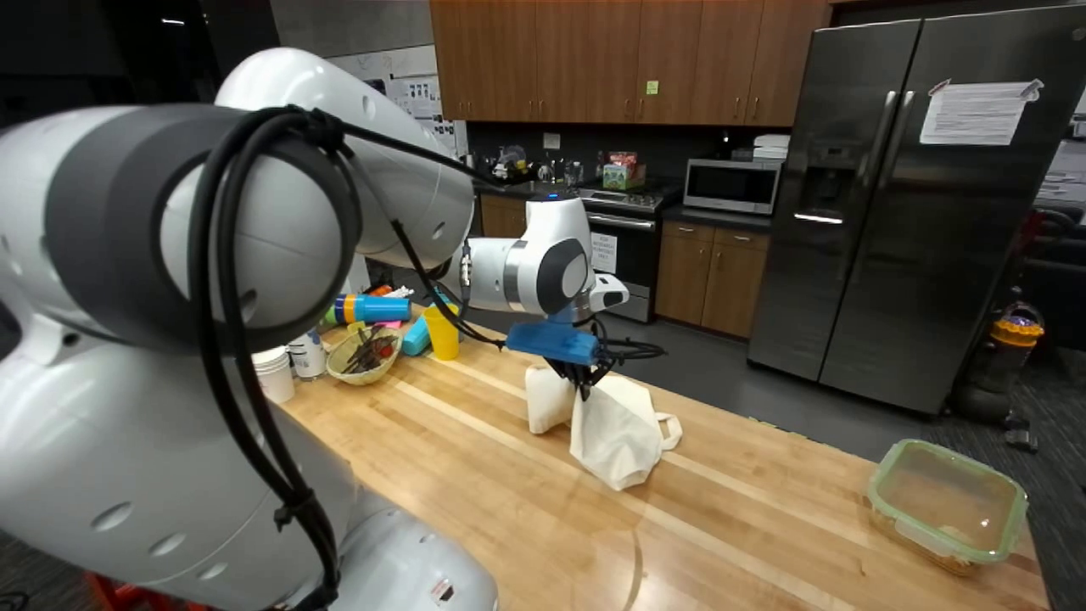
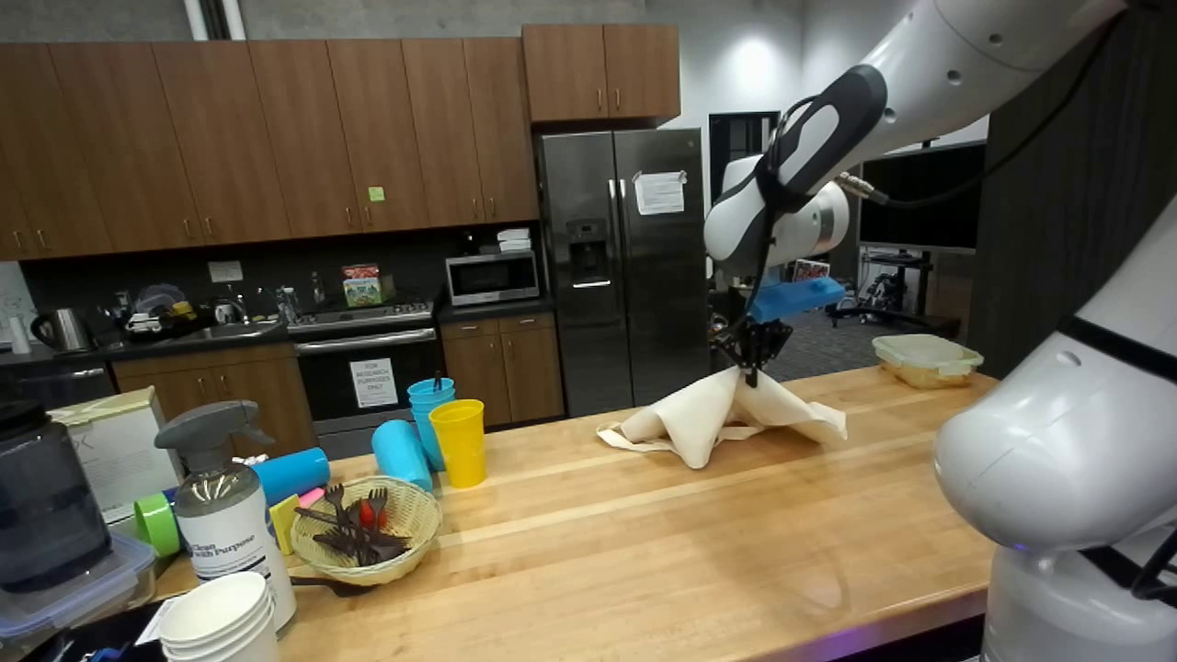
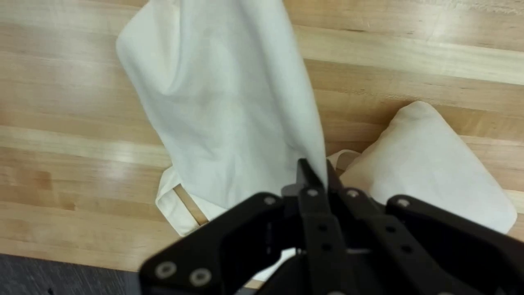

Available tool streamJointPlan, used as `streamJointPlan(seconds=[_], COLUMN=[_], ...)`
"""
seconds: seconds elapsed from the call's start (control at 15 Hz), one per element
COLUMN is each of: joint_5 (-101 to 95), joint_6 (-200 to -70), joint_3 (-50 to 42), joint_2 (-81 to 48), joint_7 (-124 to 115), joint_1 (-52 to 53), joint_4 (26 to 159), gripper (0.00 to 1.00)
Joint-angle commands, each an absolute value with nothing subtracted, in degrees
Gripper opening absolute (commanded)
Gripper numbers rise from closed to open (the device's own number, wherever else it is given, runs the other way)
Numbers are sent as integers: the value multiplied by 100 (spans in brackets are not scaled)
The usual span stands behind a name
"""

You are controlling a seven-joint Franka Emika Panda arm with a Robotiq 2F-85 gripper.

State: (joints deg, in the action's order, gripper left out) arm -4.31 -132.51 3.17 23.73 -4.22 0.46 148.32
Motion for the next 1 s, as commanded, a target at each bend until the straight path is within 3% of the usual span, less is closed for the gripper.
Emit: streamJointPlan(seconds=[0.0,0.93], joint_5=[-337,239], joint_6=[-13307,-13310], joint_3=[151,-292], joint_2=[2234,1204], joint_7=[-270,-18], joint_1=[17,-81], joint_4=[14841,14830], gripper=[1,1])
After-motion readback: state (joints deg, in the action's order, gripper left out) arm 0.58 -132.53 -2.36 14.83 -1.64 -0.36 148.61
